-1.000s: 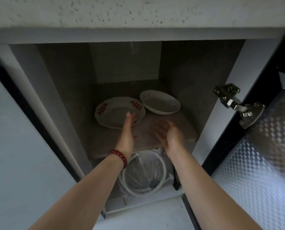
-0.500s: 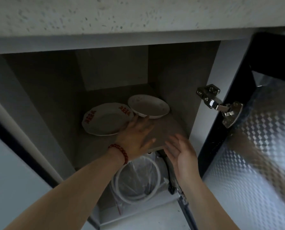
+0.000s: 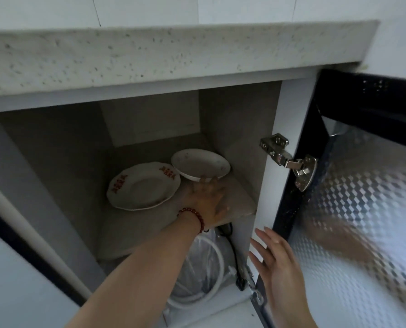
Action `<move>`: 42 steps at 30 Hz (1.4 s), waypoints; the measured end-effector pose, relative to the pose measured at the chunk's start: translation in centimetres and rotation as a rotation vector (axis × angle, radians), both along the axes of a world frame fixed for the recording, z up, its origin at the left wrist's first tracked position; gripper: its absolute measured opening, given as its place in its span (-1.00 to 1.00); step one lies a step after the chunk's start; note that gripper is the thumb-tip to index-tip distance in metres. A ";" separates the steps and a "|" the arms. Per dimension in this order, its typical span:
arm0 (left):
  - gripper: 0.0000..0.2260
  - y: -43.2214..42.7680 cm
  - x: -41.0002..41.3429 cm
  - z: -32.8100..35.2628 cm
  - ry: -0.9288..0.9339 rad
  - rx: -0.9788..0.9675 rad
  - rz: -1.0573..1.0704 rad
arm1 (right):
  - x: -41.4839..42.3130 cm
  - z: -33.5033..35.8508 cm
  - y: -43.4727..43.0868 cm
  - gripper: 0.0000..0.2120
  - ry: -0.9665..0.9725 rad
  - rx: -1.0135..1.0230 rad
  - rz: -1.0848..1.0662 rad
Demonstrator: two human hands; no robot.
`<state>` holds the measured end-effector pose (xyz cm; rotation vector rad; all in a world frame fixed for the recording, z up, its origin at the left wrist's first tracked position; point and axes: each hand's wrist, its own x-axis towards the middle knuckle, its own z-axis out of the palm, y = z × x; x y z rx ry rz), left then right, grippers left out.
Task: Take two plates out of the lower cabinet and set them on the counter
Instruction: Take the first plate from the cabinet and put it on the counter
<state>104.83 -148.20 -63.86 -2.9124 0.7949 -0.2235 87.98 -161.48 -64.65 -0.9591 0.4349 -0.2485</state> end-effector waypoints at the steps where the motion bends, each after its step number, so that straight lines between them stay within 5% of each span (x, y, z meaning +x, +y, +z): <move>1: -0.43 -0.1 0.1 -0.1 -0.009 -0.002 0.009 | -0.1 0.0 -0.3 -0.81 -0.001 0.000 -0.005; 8: -0.43 -0.5 0.6 0.9 0.016 0.018 0.140 | -0.3 -0.1 -0.7 -0.80 -0.014 -0.010 0.000; 42: -0.65 -0.4 -3.6 0.1 0.020 -0.077 -0.034 | -0.7 0.6 1.8 -0.79 -0.001 -0.022 0.039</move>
